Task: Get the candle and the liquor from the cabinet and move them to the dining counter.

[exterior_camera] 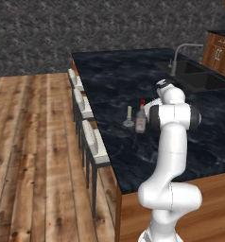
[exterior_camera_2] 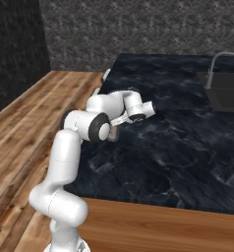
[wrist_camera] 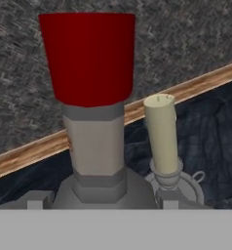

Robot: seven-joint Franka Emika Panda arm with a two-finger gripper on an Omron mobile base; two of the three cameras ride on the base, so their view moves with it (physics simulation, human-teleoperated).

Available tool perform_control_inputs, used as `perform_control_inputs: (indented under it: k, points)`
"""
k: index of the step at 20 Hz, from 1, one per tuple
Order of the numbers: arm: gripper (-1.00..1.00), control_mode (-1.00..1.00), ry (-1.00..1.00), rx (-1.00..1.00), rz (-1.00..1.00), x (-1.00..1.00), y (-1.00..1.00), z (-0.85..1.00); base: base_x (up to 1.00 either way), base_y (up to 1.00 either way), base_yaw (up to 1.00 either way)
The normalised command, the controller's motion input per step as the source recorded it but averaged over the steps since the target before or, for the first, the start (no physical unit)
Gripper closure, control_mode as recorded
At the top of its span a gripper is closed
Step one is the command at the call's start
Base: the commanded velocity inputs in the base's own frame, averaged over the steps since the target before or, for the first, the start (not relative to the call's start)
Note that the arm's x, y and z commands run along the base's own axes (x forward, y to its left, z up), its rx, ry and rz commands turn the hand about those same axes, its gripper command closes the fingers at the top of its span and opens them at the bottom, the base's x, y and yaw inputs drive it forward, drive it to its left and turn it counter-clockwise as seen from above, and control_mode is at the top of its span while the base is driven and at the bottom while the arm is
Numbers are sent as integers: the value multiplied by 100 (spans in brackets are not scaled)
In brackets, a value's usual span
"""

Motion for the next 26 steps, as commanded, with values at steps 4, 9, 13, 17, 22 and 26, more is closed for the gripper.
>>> perform_control_inputs:
  k: [4,9,13,17,22,26]
  points:
    - [100,-100,0,0,0,-15,3,-40,0,0,0]
    - [100,-100,0,0,0,-16,6,-40,0,0,0]
    - [100,-100,0,0,0,-16,5,-40,0,0,0]
    - [100,-100,0,0,0,-19,0,-38,0,0,0]
    - [100,-100,-2,-1,0,-23,1,-37,0,0,0]
    - [100,-100,-7,-3,0,-27,3,-34,0,0,0]
